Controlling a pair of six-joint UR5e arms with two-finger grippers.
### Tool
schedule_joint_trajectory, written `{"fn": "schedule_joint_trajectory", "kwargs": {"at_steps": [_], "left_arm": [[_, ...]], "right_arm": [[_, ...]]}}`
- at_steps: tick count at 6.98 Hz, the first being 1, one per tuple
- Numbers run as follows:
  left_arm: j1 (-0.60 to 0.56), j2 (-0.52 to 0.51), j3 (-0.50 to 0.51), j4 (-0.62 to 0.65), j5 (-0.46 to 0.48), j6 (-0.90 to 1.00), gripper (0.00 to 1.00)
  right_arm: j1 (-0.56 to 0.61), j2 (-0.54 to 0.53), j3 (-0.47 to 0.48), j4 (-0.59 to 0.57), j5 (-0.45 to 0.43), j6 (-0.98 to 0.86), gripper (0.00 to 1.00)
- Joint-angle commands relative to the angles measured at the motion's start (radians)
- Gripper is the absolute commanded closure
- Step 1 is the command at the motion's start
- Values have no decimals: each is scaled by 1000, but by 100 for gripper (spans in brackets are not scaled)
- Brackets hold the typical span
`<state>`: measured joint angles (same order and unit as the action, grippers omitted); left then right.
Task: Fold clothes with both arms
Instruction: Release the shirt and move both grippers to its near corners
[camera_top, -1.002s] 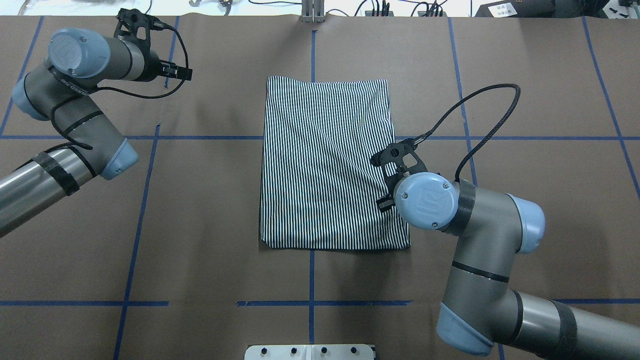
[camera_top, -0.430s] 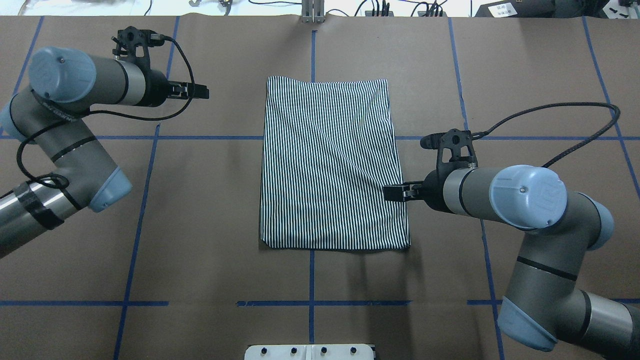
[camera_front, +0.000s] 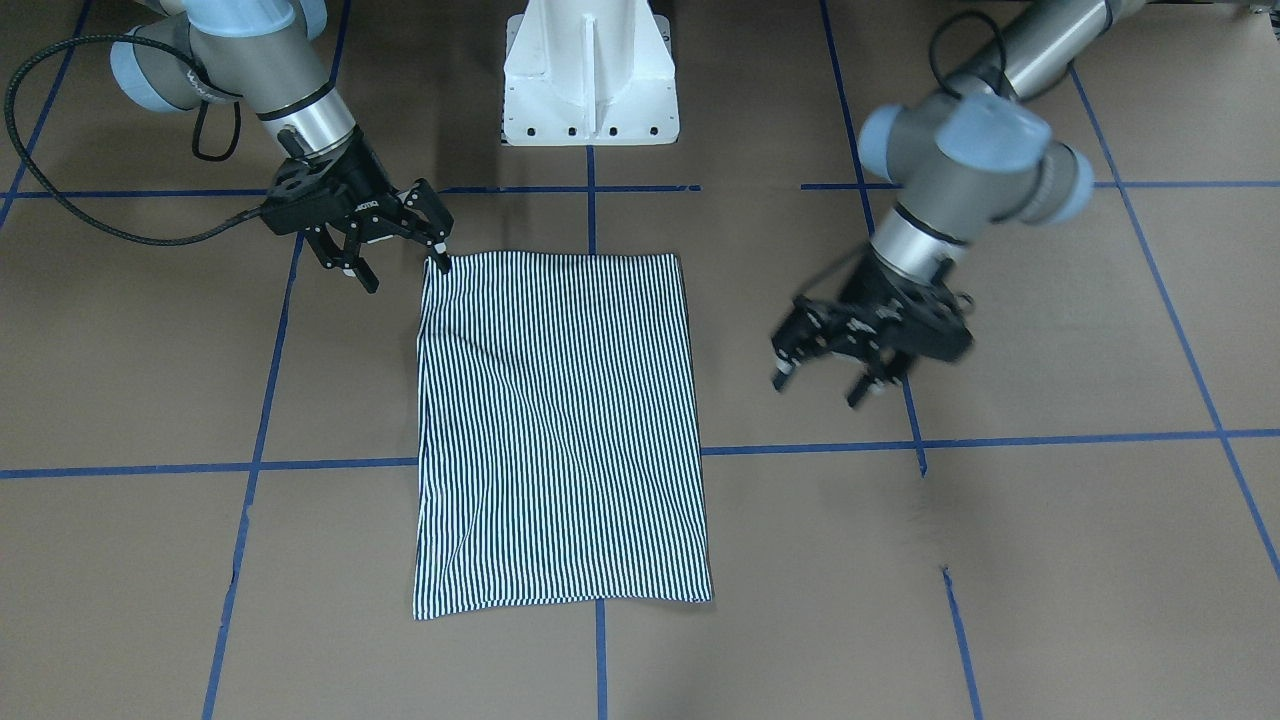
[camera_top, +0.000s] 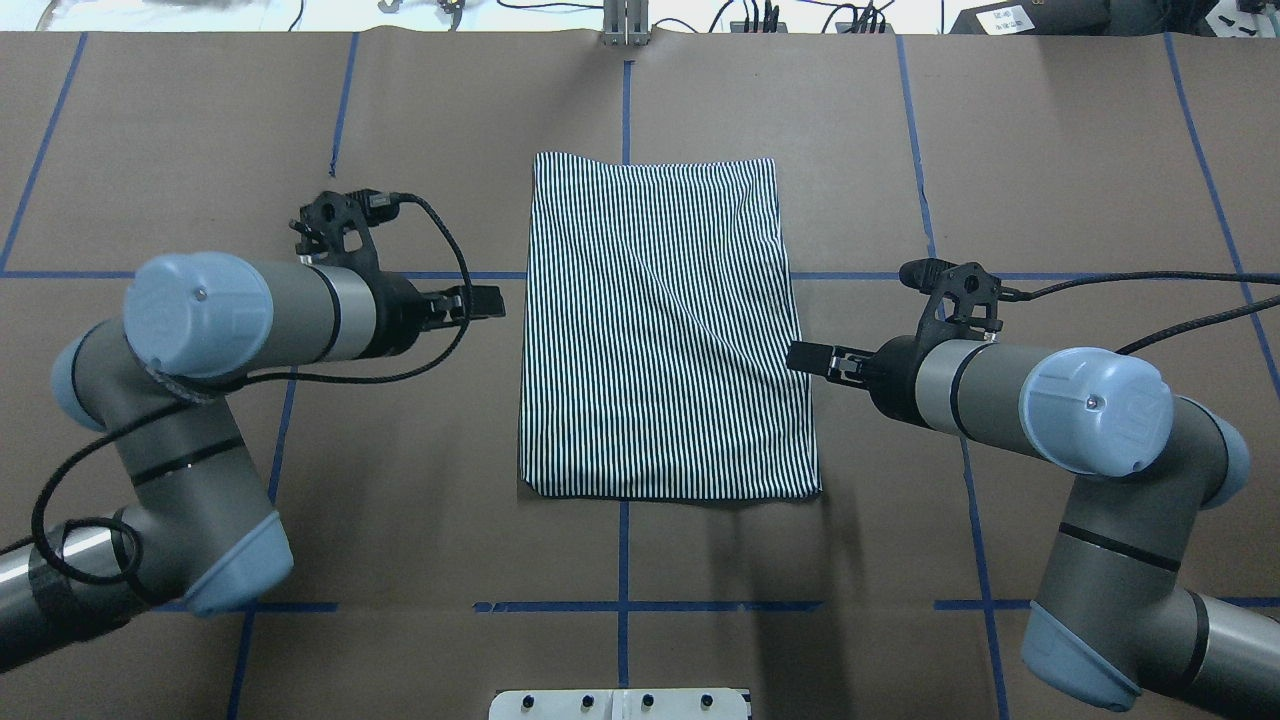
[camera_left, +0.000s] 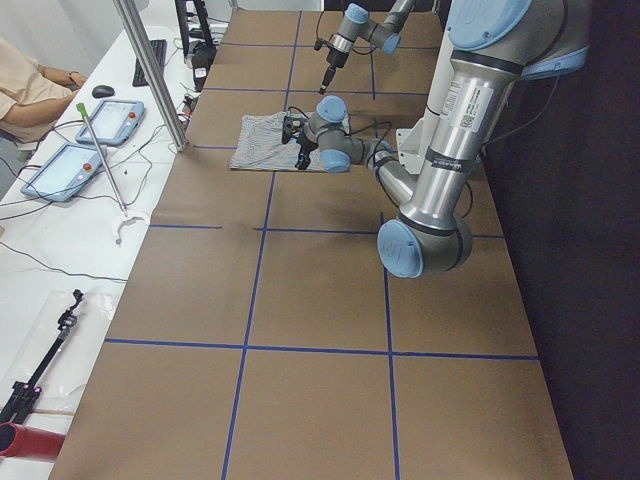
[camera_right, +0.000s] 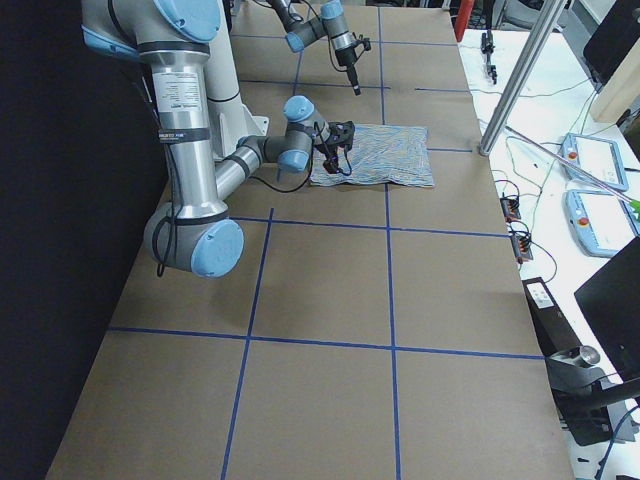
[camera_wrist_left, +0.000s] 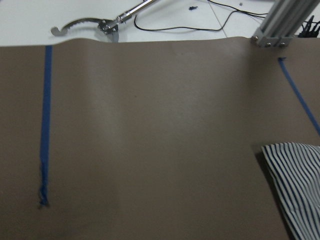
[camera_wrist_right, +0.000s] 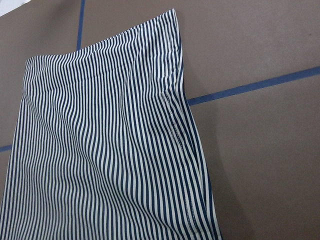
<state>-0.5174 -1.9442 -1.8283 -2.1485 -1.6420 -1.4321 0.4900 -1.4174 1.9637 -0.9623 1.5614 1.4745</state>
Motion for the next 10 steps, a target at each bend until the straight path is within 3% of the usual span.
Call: {"fn": "schedule_joint_trajectory", "kwargs": {"at_steps": [1,3,10], "left_arm": [[172,2,-20,33,147,-172,0],[218,-10,35,35,162,-249,38],[218,-25,90,27,160,-251,41]], "right_arm": [[-2,3,-5,2,-9,24,0],[-2,5,-5,2,-24,24,0],[-2,3,-8,2,-26,26,0]]}}
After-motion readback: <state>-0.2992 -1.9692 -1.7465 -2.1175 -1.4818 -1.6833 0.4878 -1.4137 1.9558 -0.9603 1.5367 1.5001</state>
